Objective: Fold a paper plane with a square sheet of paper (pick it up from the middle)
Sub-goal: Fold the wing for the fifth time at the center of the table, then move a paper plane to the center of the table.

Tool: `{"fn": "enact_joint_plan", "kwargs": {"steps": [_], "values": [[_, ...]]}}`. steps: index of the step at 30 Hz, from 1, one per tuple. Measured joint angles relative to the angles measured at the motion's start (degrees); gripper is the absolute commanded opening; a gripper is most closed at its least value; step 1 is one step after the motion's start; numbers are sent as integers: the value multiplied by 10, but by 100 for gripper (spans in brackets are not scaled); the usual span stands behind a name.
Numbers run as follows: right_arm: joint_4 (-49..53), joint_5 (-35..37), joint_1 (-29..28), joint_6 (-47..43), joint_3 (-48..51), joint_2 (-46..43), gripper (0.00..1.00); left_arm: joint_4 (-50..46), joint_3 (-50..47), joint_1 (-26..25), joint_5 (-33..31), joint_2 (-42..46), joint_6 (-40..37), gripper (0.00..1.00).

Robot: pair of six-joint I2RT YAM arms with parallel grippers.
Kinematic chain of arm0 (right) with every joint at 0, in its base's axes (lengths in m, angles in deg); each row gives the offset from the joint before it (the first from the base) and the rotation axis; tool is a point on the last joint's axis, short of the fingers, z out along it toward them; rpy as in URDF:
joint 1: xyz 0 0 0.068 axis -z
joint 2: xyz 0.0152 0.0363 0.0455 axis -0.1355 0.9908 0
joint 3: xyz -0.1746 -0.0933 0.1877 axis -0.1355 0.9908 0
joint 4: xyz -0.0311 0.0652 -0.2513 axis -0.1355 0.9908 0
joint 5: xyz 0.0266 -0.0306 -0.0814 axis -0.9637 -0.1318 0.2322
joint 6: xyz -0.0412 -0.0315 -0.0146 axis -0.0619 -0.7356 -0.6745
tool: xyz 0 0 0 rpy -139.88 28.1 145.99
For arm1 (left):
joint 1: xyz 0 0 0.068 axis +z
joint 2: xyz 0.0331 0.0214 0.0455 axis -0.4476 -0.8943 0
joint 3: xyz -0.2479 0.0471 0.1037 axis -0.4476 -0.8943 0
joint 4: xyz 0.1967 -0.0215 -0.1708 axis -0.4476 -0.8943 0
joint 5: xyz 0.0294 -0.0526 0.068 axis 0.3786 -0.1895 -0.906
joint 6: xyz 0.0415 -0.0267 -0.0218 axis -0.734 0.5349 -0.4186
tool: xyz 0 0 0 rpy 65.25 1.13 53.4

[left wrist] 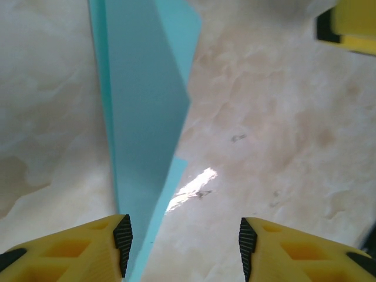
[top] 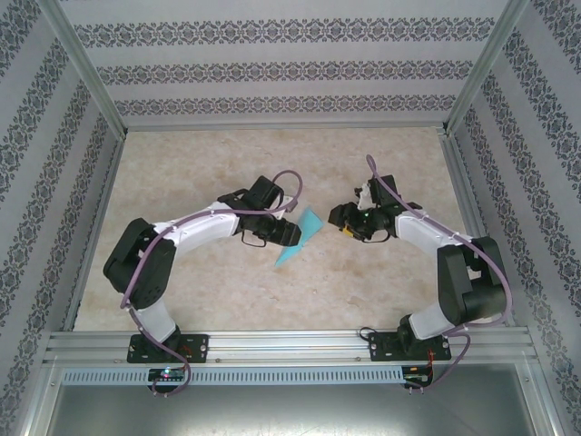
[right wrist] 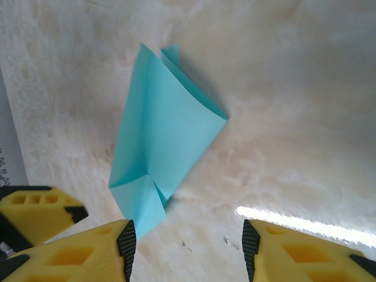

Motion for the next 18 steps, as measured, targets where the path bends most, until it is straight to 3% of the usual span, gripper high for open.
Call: {"fn": "enact_joint_plan", "kwargs": {"steps": [5, 18], "values": [[-1, 0, 0, 9, 20, -7, 54, -11, 3, -10, -31, -41, -14, 51], [-20, 0, -35, 26, 38, -12, 56, -18, 17, -10, -91, -63, -30, 27]]}}
